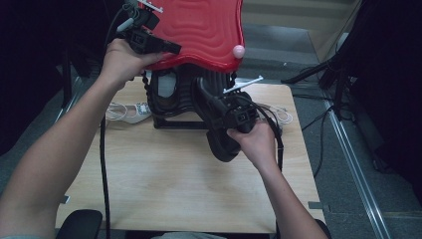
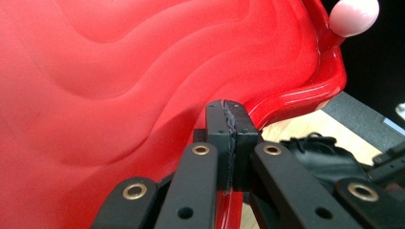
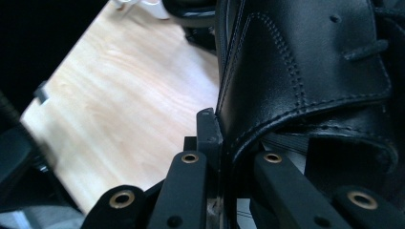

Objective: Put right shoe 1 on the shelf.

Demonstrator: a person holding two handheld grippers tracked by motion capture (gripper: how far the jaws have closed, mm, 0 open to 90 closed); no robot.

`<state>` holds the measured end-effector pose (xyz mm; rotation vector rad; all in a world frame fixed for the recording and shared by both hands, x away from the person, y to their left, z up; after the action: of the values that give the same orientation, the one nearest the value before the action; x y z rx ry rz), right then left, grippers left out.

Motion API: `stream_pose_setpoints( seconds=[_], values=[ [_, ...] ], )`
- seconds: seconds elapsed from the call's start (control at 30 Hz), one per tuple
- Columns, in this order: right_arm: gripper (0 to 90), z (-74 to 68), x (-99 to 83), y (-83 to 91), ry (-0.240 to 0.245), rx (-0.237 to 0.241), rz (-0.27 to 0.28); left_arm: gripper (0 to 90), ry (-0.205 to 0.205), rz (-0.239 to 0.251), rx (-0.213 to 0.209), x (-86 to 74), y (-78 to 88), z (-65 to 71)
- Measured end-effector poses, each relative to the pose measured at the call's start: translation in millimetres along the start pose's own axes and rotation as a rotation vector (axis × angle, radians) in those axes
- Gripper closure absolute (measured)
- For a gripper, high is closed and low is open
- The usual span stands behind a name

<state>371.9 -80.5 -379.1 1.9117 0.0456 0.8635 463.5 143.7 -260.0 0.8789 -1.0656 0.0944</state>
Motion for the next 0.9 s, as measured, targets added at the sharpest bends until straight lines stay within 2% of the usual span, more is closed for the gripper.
stream_pose_setpoints(
  seconds=[0.13, 0.2, 0.37, 0.53, 0.73, 0.9],
  values=[
    [87.7, 2.1, 5.6, -7.2, -0.001, -0.088, 0.020, 90.0, 0.010, 0.003, -0.004, -2.5, 2.0, -1.3],
    [87.7, 2.7, 7.2, -10.4, 0.007, -0.116, 0.028, 90.0, 0.012, 0.008, -0.014, -3.2, 2.3, -2.5],
    [87.2, -5.1, 10.2, -20.3, 0.017, -0.140, 0.055, 90.0, 0.019, 0.013, -0.038, -3.8, 2.4, -5.1],
    [86.1, -13.9, 16.1, -26.9, 0.022, -0.141, 0.100, 90.0, 0.015, 0.015, -0.039, -4.1, 2.5, -5.5],
    [86.9, -16.8, 16.1, -36.0, 0.053, -0.192, 0.090, 90.0, 0.010, 0.011, -0.030, 1.1, -1.2, -2.2],
    [86.8, -13.4, 20.6, -33.8, 0.018, -0.178, 0.136, 90.0, 0.010, 0.012, -0.044, 0.1, -0.4, -3.3]
  ],
)
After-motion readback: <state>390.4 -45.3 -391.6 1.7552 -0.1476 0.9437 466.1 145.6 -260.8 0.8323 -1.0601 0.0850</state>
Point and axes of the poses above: each handheld gripper's, and its own axes: y roughly backward along the jaws, x roughly out of its top, z roughly to its right, the point moved 4 cm from there along -y, roughly forward along the jaws, and after that the axes turned 4 degrees about -x, right-handed, at the moved point
